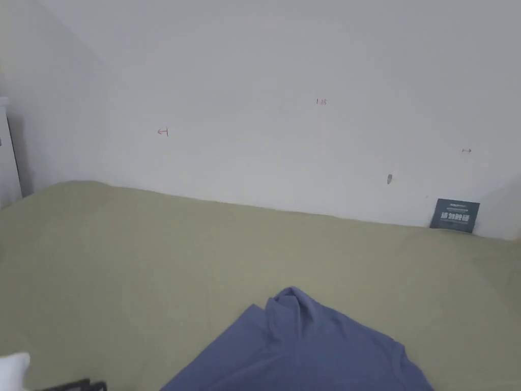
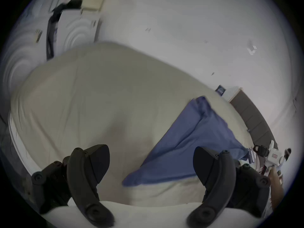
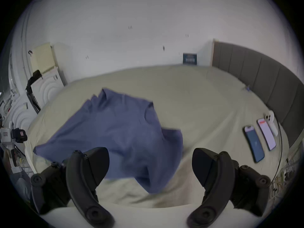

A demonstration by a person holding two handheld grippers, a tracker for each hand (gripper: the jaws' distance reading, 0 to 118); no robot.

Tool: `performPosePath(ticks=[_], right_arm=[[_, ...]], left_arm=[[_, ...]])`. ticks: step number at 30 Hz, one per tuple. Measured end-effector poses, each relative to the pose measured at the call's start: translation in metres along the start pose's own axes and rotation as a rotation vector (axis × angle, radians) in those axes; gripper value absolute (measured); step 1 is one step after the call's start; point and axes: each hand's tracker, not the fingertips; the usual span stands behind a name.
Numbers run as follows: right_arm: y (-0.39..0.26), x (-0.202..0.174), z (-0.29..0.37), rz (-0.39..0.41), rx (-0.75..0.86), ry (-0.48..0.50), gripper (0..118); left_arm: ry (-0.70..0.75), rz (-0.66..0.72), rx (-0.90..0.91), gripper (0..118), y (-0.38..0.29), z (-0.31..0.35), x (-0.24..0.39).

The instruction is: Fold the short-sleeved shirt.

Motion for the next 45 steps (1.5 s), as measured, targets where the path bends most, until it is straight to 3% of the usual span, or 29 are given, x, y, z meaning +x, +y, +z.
performPosePath(ticks=[4, 6, 7, 8, 9, 10, 11, 12, 14, 20, 26, 27, 28, 29, 30, 33, 40, 42, 43, 44, 45], right_arm=[[0.023, -0.021, 0.003, 0.03, 0.02, -0.05, 102], [0.029, -0.03, 0.003, 0.049, 0.013, -0.07, 98], [0.03, -0.033, 0.004, 0.051, 0.008, -0.074, 87], [0.031, -0.037, 0.005, 0.05, 0.003, -0.076, 72], [0.032, -0.039, 0.007, 0.04, 0.004, -0.076, 65], [0.031, -0.039, 0.007, 0.031, 0.001, -0.073, 65], [0.03, -0.041, 0.006, 0.029, -0.001, -0.08, 20], [0.028, -0.042, 0.007, 0.023, -0.001, -0.094, 8], [0.027, -0.038, 0.01, 0.007, -0.001, -0.091, 7], [0.024, -0.04, 0.015, 0.038, -0.004, -0.08, 7], [0.019, -0.039, 0.013, 0.044, -0.02, -0.069, 7], [0.017, -0.039, 0.011, 0.045, -0.025, -0.067, 7], [0.017, -0.039, 0.01, 0.046, -0.03, -0.065, 7], [0.016, -0.039, 0.009, 0.046, -0.036, -0.063, 7], [0.013, -0.038, 0.007, 0.046, -0.042, -0.06, 7], [0.012, -0.039, 0.003, 0.053, -0.059, -0.058, 7], [0.013, -0.044, -0.012, 0.076, -0.096, -0.039, 7], [0.013, -0.047, -0.022, 0.096, -0.107, -0.039, 7], [0.013, -0.048, -0.026, 0.103, -0.114, -0.036, 7], [0.014, -0.05, -0.031, 0.109, -0.122, -0.033, 7], [0.016, -0.052, -0.036, 0.114, -0.13, -0.026, 7]], left_arm=[[0.044, -0.106, 0.094, 108, 0.019, -0.005, 0.038], [0.043, -0.119, 0.099, 99, 0.024, -0.01, 0.053], [0.041, -0.123, 0.098, 86, 0.025, -0.02, 0.047], [0.035, -0.128, 0.095, 79, 0.026, -0.026, 0.047], [0.032, -0.131, 0.094, 72, 0.026, -0.029, 0.051], [0.038, -0.139, 0.093, 72, 0.023, -0.034, 0.055], [0.06, -0.165, 0.086, 29, 0.017, -0.034, 0.065], [0.083, -0.182, 0.078, 1, 0.014, -0.037, 0.067], [0.087, -0.203, 0.055, 0, 0.012, -0.041, 0.066], [0.098, -0.228, -0.04, 0, 0.017, -0.034, 0.051], [0.011, -0.231, -0.239, 1, 0.023, -0.045, 0.014], [0.043, -0.248, -0.265, 9, 0.022, -0.046, 0.013], [0.071, -0.26, -0.272, 31, 0.019, -0.048, 0.009], [0.082, -0.274, -0.291, 79, 0.018, -0.05, 0.005], [0.075, -0.274, -0.32, 103, 0.016, -0.053, -0.001], [0.015, -0.23, -0.377, 106, 0.006, -0.059, -0.012], [0.111, -0.305, -0.503, 104, -0.03, -0.078, -0.022], [0.101, -0.298, -0.499, 85, -0.035, -0.08, -0.026], [0.093, -0.283, -0.5, 67, -0.036, -0.08, -0.028], [0.087, -0.256, -0.496, 28, -0.038, -0.082, -0.03], [0.074, -0.225, -0.471, 5, -0.04, -0.081, -0.031]])
